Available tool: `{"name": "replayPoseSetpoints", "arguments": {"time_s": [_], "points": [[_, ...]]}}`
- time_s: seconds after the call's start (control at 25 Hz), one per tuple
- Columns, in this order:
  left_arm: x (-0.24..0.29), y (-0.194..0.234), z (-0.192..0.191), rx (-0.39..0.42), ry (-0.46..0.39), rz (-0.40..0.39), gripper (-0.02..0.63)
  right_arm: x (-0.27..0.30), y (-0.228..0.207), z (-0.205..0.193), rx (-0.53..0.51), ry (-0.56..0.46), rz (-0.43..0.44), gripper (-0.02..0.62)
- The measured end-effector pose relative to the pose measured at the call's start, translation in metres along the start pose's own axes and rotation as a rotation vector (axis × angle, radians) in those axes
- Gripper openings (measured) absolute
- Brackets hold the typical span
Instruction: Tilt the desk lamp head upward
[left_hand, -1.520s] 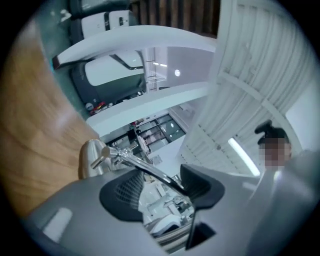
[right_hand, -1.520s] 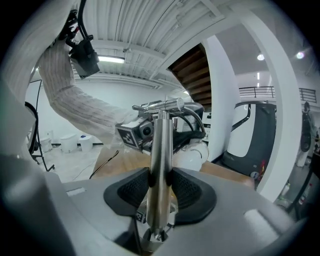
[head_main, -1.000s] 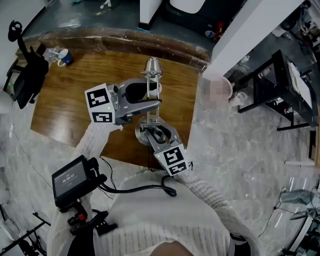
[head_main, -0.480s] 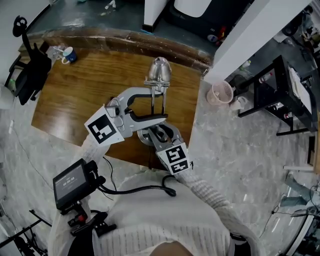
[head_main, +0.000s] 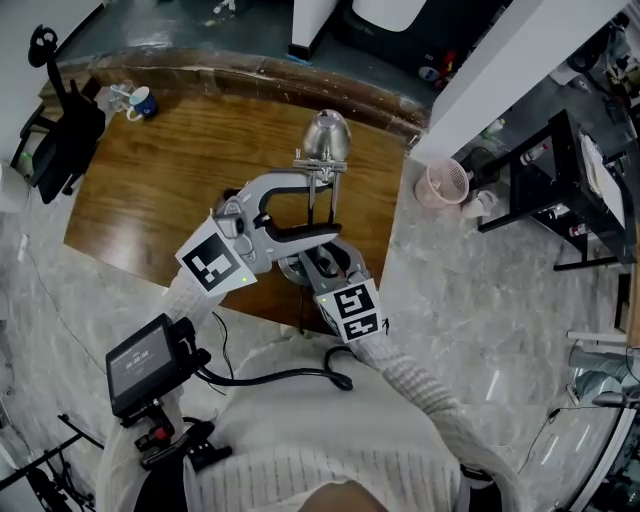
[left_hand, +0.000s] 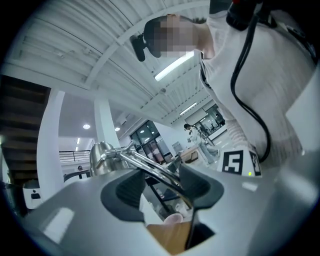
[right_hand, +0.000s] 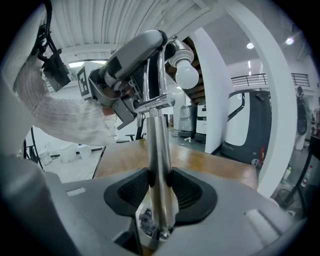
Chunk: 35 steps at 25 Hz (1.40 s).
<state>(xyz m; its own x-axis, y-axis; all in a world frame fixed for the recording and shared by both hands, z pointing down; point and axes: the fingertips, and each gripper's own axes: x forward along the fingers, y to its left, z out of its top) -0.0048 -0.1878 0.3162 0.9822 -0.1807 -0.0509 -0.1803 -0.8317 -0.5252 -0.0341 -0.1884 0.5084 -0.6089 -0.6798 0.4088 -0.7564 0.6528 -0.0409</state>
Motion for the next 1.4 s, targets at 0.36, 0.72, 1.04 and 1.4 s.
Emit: {"name": "replayPoseSetpoints", "arguments": {"time_s": [0.36, 0.72, 1.04, 1.4], "points": [[-0.01, 0.015, -0.01, -0.322, -0.105, 0.113, 0.221, 0.004, -0.002, -0.002, 0.013, -0.003, 0.009, 0.143], [-0.065, 0.025, -0.039, -0.393, -0.021, 0.489, 0.198, 0.002, -0.009, 0.009, 0.015, -0.058, 0.04, 0.169], [-0.077, -0.044, -0.096, -0.56, 0.307, 0.676, 0.041, -0.035, -0.01, 0.018, 0.018, -0.111, -0.005, 0.166], [-0.041, -0.097, -0.102, -0.718, 0.431, 0.633, 0.008, -0.063, -0.007, 0.015, 0.04, -0.143, -0.071, -0.002]]}}
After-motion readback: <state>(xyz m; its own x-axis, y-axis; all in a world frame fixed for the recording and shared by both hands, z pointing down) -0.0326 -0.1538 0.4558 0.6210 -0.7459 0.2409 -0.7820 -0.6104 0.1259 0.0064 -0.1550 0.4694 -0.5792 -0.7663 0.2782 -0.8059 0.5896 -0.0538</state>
